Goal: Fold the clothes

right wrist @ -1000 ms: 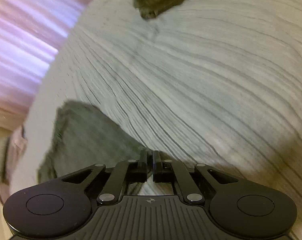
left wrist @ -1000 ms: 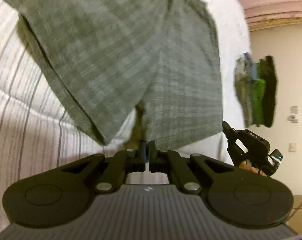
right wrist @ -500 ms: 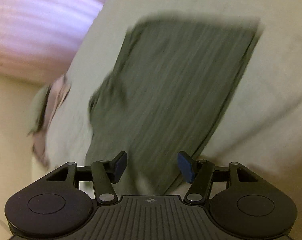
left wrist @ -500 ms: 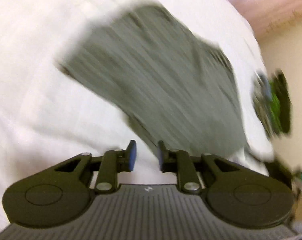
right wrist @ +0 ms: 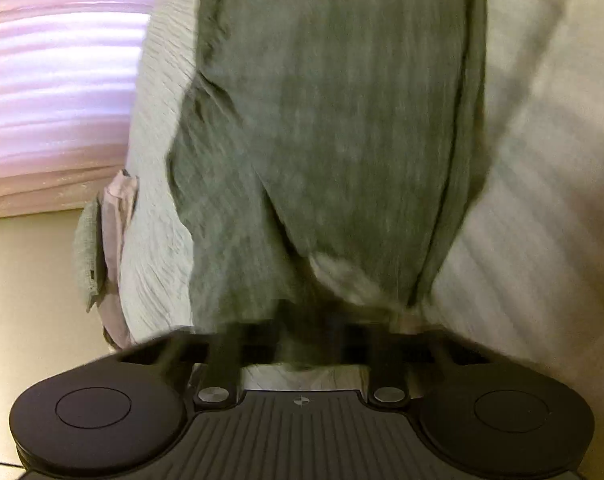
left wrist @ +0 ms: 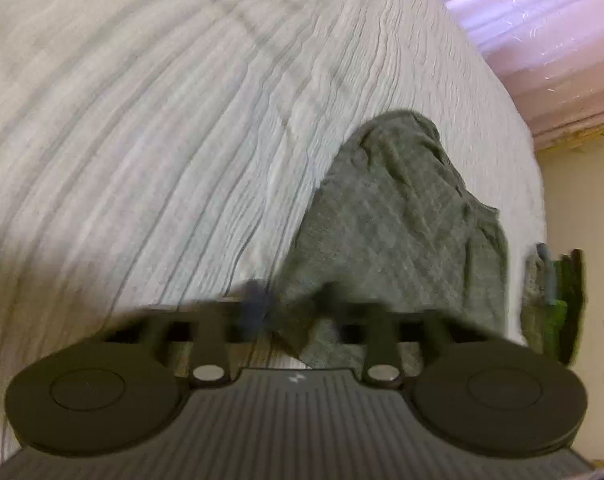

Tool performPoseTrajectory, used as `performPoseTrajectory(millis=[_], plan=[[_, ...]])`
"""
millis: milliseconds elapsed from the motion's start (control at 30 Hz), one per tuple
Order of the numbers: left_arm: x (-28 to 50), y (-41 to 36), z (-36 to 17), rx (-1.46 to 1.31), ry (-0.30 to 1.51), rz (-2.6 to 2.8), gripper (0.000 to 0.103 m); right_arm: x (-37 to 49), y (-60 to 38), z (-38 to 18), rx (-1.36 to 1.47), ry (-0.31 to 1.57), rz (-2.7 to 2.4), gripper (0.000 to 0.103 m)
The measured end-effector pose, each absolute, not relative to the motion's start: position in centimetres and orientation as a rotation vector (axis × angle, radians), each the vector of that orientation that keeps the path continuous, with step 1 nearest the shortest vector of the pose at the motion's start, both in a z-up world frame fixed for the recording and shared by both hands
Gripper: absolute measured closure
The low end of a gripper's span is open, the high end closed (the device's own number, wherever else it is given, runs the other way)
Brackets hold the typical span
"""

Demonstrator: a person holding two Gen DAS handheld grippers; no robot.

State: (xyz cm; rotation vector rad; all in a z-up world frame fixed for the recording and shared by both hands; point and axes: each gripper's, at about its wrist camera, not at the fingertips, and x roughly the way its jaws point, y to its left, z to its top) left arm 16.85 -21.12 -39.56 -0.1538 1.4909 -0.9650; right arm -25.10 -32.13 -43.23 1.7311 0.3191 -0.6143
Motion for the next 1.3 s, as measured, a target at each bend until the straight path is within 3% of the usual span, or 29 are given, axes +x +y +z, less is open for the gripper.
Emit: performPoseTrajectory(millis=[200, 433, 533, 600, 633, 667, 733, 967, 1300], plan=[[19.3, -19.7, -34.5, -0.128, 1.375, -1.152, 0.101, -26.3, -30.9, -41.2, 1.76, 0.25, -0.582, 0.1], [17.6, -20.8, -33.5, 0.134, 1.188, -1.248, 0.101, -24.1, -31.3, -42.7, 1.695, 0.458, -0.633, 0.1], [16.0, -20.6, -35.9, 0.346, 1.162, -1.182, 0.099, -22.3, -31.7, -42.1, 1.567, 0.608, -0.644, 0.099], [15.2, -20.5, -37.5, 0.443, 1.166, -1.131, 0.097, -21.3, -31.9, -40.6, 1.455, 0.692, -0.609, 0.075], [15.1, -20.5, -37.4, 0.444, 1.16, -1.124, 0.096, -20.9, -32.0, -39.8, 1.406, 0.724, -0.596, 0.054], [15.1, -20.5, -37.0, 0.443, 1.158, -1.107, 0.092, -20.6, -32.1, -39.0, 1.356, 0.756, -0.582, 0.045], [15.5, -20.4, -36.0, 0.448, 1.144, -1.063, 0.088, -21.2, -33.0, -37.9, 1.316, 0.796, -0.578, 0.045], [17.3, -21.5, -32.1, 0.456, 1.048, -0.972, 0.088, -25.5, -37.6, -33.4, 1.095, 0.838, -0.645, 0.045], [15.5, -35.4, -32.6, 0.463, 0.958, -1.187, 0.073, -21.7, -52.9, -32.8, 0.674, 0.834, -0.637, 0.045]])
